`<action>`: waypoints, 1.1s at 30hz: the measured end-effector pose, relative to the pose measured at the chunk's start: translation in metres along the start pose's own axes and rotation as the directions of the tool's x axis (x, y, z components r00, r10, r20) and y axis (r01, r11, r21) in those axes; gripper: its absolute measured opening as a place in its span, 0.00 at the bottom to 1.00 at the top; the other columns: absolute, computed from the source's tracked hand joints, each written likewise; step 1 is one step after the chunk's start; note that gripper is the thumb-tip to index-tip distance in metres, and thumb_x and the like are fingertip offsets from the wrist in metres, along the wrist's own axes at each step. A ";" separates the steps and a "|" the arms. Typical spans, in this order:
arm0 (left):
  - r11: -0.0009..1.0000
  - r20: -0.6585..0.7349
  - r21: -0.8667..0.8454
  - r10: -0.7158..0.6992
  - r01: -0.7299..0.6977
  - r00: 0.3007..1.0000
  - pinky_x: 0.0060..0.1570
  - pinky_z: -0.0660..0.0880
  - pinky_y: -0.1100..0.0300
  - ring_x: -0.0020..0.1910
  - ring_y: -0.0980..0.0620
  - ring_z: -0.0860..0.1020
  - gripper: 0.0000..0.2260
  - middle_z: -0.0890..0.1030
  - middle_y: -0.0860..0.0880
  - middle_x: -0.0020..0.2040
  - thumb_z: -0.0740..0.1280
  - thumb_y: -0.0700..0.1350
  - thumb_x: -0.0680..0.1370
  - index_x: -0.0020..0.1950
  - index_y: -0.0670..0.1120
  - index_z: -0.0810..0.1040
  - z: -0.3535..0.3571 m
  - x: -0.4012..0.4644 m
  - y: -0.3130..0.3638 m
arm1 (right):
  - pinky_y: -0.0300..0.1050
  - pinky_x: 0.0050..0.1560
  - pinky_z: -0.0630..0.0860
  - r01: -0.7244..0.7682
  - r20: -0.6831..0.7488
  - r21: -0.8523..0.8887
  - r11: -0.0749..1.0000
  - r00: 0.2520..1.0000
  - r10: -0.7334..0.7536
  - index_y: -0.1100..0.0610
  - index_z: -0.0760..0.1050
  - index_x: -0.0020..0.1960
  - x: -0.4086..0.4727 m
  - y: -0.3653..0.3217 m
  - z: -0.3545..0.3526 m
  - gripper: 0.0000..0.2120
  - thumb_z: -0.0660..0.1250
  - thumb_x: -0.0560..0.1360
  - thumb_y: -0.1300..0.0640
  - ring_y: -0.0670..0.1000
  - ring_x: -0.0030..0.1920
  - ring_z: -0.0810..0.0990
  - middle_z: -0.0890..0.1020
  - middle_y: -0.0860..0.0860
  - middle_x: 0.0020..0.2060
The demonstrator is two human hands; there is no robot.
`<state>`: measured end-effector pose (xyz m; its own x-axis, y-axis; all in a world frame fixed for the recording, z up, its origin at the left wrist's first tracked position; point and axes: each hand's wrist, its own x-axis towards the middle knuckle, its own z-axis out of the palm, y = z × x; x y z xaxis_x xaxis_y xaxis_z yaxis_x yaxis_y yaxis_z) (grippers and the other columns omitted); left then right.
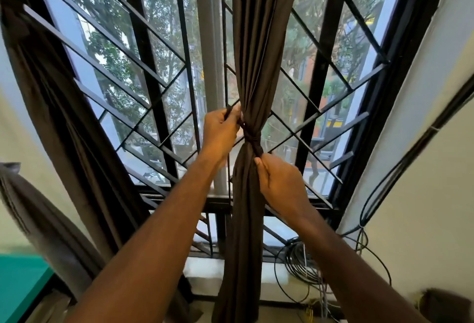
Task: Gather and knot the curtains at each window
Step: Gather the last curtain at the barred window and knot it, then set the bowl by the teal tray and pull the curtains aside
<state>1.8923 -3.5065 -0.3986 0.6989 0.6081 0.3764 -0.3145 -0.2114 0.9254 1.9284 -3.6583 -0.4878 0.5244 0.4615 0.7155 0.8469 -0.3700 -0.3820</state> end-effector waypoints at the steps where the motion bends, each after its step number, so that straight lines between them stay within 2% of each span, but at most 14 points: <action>1: 1.000 0.061 0.001 0.014 -0.014 0.998 0.28 0.63 0.61 0.25 0.55 0.65 0.18 0.70 0.46 0.27 0.63 0.46 0.85 0.36 0.44 0.79 -0.004 -0.001 0.000 | 0.51 0.32 0.71 -0.012 -0.017 -0.010 1.000 1.000 0.012 0.53 0.69 0.42 0.001 0.003 -0.001 0.17 0.54 0.86 0.46 0.50 0.30 0.72 0.72 0.49 0.32; 3: 1.000 0.140 0.019 0.015 -0.018 0.990 0.27 0.62 0.63 0.23 0.54 0.66 0.19 0.70 0.43 0.27 0.62 0.49 0.85 0.43 0.38 0.81 -0.016 -0.004 -0.004 | 0.53 0.32 0.72 -0.046 -0.047 -0.013 0.999 0.998 0.045 0.54 0.70 0.41 0.000 0.009 -0.002 0.19 0.55 0.85 0.45 0.51 0.30 0.72 0.72 0.49 0.31; 5: 0.999 0.164 0.039 -0.032 0.026 0.986 0.25 0.63 0.64 0.22 0.55 0.67 0.23 0.71 0.45 0.25 0.61 0.53 0.85 0.48 0.34 0.81 -0.027 -0.012 -0.016 | 0.51 0.31 0.70 -0.070 -0.062 -0.015 0.997 0.996 0.069 0.55 0.70 0.39 -0.006 0.010 0.001 0.19 0.58 0.84 0.46 0.51 0.29 0.72 0.72 0.49 0.30; 8: 0.990 0.154 0.087 -0.121 0.109 0.981 0.25 0.63 0.64 0.23 0.54 0.66 0.24 0.73 0.47 0.25 0.59 0.55 0.85 0.44 0.38 0.81 -0.040 -0.028 -0.040 | 0.45 0.30 0.62 -0.075 -0.072 -0.008 0.997 0.995 0.074 0.54 0.66 0.35 -0.020 0.005 0.010 0.19 0.62 0.83 0.52 0.50 0.26 0.67 0.68 0.47 0.27; 14: 0.965 0.209 0.202 -0.209 0.167 0.955 0.27 0.67 0.66 0.25 0.53 0.69 0.20 0.74 0.47 0.26 0.62 0.50 0.85 0.39 0.40 0.81 -0.060 -0.049 -0.085 | 0.36 0.30 0.58 -0.067 -0.063 0.058 0.996 0.996 0.070 0.51 0.65 0.34 -0.045 -0.010 0.031 0.19 0.66 0.82 0.58 0.46 0.25 0.64 0.65 0.45 0.26; 17: 0.940 0.227 0.294 -0.247 0.175 0.942 0.33 0.70 0.62 0.26 0.54 0.72 0.19 0.75 0.47 0.26 0.64 0.49 0.84 0.34 0.46 0.80 -0.074 -0.061 -0.113 | 0.40 0.29 0.66 -0.062 0.004 0.088 0.994 0.998 0.062 0.54 0.68 0.33 -0.066 -0.014 0.057 0.19 0.65 0.82 0.57 0.46 0.25 0.68 0.69 0.46 0.26; 19: 0.915 0.227 0.345 -0.298 0.209 0.927 0.34 0.71 0.61 0.25 0.56 0.72 0.18 0.75 0.49 0.26 0.64 0.48 0.84 0.37 0.44 0.81 -0.086 -0.070 -0.130 | 0.50 0.28 0.72 -0.108 0.059 0.081 0.991 0.993 0.103 0.57 0.71 0.33 -0.077 -0.011 0.075 0.19 0.63 0.82 0.54 0.49 0.25 0.71 0.72 0.49 0.26; 21: 0.892 0.225 0.390 -0.331 0.227 0.916 0.35 0.72 0.62 0.25 0.57 0.73 0.16 0.75 0.51 0.25 0.65 0.47 0.84 0.39 0.41 0.81 -0.100 -0.078 -0.147 | 0.53 0.28 0.73 -0.155 0.099 0.052 0.987 0.984 0.150 0.57 0.71 0.32 -0.088 -0.008 0.091 0.19 0.63 0.81 0.52 0.51 0.24 0.72 0.72 0.49 0.25; 24: 0.858 0.212 0.445 -0.379 0.256 0.901 0.35 0.74 0.57 0.26 0.56 0.74 0.17 0.76 0.51 0.26 0.66 0.46 0.83 0.35 0.44 0.80 -0.124 -0.089 -0.180 | 0.52 0.27 0.72 -0.203 0.180 -0.021 0.979 0.962 0.203 0.56 0.71 0.33 -0.104 -0.010 0.114 0.19 0.63 0.81 0.51 0.52 0.24 0.73 0.74 0.50 0.25; 26: 0.835 0.184 0.461 -0.420 0.300 0.889 0.35 0.74 0.55 0.26 0.54 0.74 0.17 0.77 0.50 0.26 0.67 0.46 0.82 0.34 0.45 0.80 -0.138 -0.093 -0.203 | 0.46 0.27 0.68 -0.195 0.201 -0.060 0.979 0.958 0.203 0.54 0.69 0.32 -0.112 -0.012 0.128 0.18 0.66 0.80 0.54 0.52 0.23 0.73 0.75 0.51 0.24; 30: 0.797 0.183 0.504 -0.476 0.334 0.860 0.38 0.78 0.54 0.30 0.51 0.77 0.15 0.80 0.43 0.31 0.67 0.46 0.82 0.40 0.39 0.83 -0.156 -0.105 -0.234 | 0.38 0.30 0.60 -0.216 0.274 -0.117 0.969 0.931 0.240 0.49 0.64 0.33 -0.126 -0.020 0.161 0.19 0.68 0.79 0.57 0.49 0.23 0.69 0.72 0.50 0.24; 33: 0.767 0.221 0.531 -0.537 0.361 0.814 0.39 0.79 0.54 0.32 0.50 0.79 0.15 0.81 0.42 0.33 0.66 0.46 0.83 0.42 0.38 0.82 -0.166 -0.117 -0.265 | 0.43 0.30 0.64 -0.316 0.308 -0.181 0.931 0.881 0.359 0.50 0.66 0.33 -0.145 -0.015 0.192 0.17 0.62 0.80 0.52 0.56 0.26 0.75 0.76 0.54 0.26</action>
<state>1.7872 -3.3946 -0.6953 0.8798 0.4397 -0.1805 0.3524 -0.3487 0.8684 1.8567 -3.5653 -0.6985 0.7934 0.5218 0.3134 0.6067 -0.6363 -0.4765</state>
